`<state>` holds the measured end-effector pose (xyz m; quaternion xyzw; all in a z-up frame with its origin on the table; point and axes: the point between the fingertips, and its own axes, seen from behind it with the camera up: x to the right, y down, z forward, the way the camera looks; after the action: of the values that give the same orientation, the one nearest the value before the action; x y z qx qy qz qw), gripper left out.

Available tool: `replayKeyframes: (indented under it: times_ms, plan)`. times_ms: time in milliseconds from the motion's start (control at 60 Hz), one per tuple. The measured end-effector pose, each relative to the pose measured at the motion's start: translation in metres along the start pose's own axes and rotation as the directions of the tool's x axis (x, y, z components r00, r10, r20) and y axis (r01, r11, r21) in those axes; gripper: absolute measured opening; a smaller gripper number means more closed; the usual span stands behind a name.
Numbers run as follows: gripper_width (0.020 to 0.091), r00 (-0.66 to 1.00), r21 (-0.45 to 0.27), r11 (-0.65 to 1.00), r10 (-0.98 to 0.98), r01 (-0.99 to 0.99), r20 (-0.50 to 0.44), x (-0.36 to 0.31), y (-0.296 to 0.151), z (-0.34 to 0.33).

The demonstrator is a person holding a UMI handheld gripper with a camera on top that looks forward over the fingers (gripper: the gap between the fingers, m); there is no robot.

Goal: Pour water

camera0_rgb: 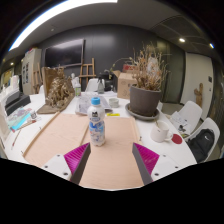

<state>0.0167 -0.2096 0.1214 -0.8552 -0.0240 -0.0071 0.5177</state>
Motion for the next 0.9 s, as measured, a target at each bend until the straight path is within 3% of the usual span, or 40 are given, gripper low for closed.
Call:
replayKeyframes:
  times_ms: [333, 400, 533, 800, 900]
  plan:
    - [0.084, 0.999, 0.075, 0.997, 0.04, -0.037, -0.035, -0.057, -0.023, 0.159]
    - [0.0777, 0.998, 0.094, 0.994, 0.053, -0.05, -0.038, -0.058, -0.026, 0.175]
    - [0.0533, 0.998, 0.114, 0.993, 0.03, -0.024, -0.051, -0.058, -0.028, 0.192]
    - [0.0357, 0.998, 0.118, 0.992, 0.042, -0.036, -0.044, -0.056, -0.028, 0.19]
    - [0.0355, 0.998, 0.111, 0.992, 0.055, -0.052, -0.027, -0.055, -0.037, 0.186]
